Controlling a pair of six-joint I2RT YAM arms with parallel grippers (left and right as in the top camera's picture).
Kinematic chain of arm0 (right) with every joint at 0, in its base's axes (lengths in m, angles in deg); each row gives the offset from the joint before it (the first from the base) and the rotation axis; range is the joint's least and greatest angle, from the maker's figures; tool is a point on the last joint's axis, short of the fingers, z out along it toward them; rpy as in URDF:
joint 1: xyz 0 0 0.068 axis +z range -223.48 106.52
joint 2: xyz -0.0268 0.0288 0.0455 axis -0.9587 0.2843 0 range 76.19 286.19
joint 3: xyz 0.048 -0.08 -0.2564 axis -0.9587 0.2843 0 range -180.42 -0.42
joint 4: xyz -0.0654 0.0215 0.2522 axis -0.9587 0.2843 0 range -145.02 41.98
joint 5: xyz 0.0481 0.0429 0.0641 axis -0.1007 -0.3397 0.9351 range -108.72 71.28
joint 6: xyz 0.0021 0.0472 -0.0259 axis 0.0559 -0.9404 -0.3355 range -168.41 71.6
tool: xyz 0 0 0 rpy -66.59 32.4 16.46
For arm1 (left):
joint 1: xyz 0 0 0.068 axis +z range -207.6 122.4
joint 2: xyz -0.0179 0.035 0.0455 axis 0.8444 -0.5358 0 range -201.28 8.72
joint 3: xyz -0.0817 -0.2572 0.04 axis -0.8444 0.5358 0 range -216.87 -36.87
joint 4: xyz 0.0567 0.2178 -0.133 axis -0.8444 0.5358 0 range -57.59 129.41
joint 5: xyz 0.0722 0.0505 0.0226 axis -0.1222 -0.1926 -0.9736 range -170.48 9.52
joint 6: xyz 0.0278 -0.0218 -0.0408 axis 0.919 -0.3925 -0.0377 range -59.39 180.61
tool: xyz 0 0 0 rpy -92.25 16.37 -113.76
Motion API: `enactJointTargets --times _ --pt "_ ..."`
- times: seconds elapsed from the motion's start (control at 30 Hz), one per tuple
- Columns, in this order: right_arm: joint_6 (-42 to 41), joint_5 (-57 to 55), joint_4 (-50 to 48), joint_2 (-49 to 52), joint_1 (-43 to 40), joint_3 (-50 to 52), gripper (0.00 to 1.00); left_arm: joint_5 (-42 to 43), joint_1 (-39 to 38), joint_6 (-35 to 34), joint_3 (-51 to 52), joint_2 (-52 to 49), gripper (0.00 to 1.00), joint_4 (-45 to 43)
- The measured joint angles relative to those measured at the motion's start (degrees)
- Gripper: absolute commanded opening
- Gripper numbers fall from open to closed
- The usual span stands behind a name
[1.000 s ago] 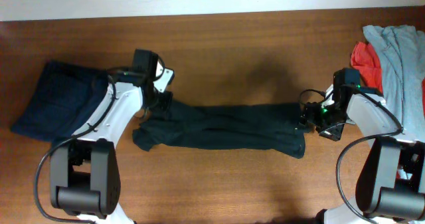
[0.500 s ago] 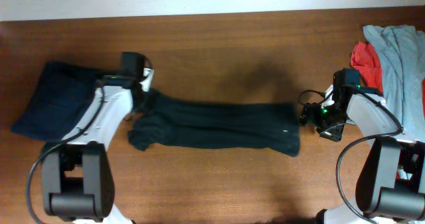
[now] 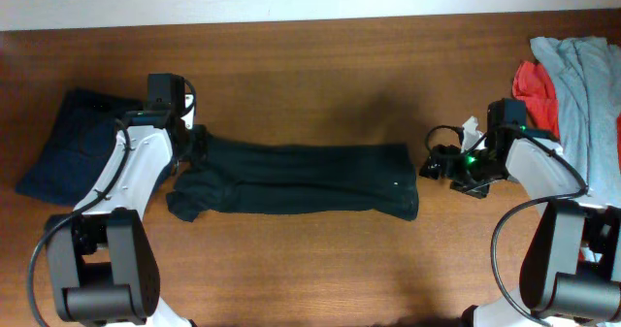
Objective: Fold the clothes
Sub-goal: 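Withdraw both grippers away from the folded T-shirt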
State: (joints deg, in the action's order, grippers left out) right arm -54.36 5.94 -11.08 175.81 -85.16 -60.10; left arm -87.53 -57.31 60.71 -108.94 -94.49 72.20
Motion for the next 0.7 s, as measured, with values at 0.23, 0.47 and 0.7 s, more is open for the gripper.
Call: enactJointTargets --times 0.23,0.47,0.7 --pt "1.66 3.78 -3.67 4.94 2.58 0.2 0.75 2.08 0.0 0.02 0.0 0.0 0.49 0.07" --pt "2.43 7.39 -5.22 7.39 8.87 -0.15 0.24 5.57 0.0 0.0 -0.46 1.66 0.49 2.01" --pt "2.21 7.39 -2.12 8.68 9.64 0.07 0.04 6.43 0.0 0.31 -2.43 10.14 0.5 2.08"
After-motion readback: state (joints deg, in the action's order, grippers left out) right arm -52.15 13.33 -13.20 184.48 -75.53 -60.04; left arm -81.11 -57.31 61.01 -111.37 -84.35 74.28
